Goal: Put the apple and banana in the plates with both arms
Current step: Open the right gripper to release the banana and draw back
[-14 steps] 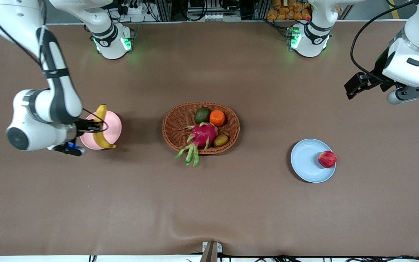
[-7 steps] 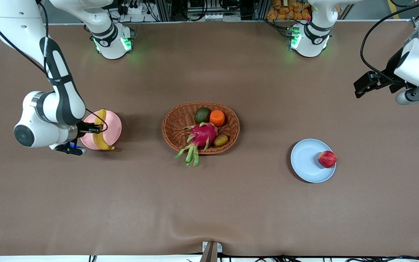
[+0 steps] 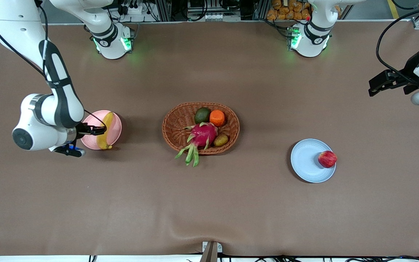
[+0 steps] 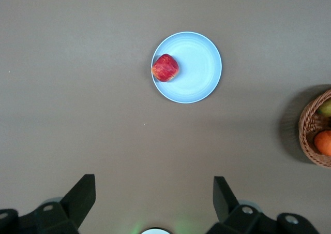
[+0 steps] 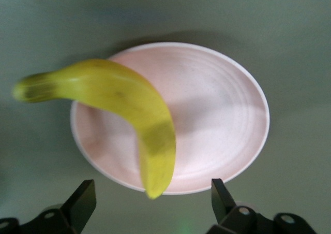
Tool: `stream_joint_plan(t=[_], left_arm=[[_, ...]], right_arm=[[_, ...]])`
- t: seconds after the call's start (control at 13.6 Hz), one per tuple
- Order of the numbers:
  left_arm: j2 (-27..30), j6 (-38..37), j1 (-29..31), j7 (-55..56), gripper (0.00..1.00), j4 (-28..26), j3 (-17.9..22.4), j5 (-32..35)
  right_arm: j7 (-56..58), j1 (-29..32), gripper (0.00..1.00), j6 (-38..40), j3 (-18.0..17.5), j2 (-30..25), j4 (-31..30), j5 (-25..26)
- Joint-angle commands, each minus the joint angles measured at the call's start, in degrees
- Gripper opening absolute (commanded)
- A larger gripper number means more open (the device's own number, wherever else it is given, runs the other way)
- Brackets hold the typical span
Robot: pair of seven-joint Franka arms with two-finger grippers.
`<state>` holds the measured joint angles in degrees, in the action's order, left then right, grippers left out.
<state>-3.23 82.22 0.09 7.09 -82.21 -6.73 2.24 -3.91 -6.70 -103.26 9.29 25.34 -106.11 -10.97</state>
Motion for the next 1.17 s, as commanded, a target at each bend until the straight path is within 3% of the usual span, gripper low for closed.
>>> stream_joint_plan(t=[0.0,0.29,0.51,0.73,0.95,1.1], left_arm=[[2.09,0.75,-2.28,-1.47,1.0,-2.25,1.28,-0.75],[3.49,0.75,-1.68,-1.56,1.0,-3.22,0.84,-2.59],[5.68,1.62,-1.59,-1.47,1.0,-5.58,0.84,-2.68],[6.84,2.33,-1.5,-0.86,1.0,-7.27,1.02,-2.68],[6.92,1.11,-0.54,-0.42,1.0,-6.92,1.55,-2.68],[6.84,1.19,-0.53,-0.5,1.0,-6.83,1.46,-2.77]], right_arm=[[-0.13,0.03,1.0,10.15,-0.59,0.41,14.65,0.95],[0.84,-0.51,1.0,21.24,-0.94,0.95,33.91,1.04],[-1.61,-2.96,1.0,30.36,-2.17,-2.38,44.65,2.35],[-1.71,-0.6,1.0,31.97,-3.05,-11.24,43.98,1.92],[-1.89,0.8,1.0,30.58,-4.1,-20.04,33.98,4.46],[-1.8,4.75,1.0,27.79,-8.13,-23.3,27.4,5.95]])
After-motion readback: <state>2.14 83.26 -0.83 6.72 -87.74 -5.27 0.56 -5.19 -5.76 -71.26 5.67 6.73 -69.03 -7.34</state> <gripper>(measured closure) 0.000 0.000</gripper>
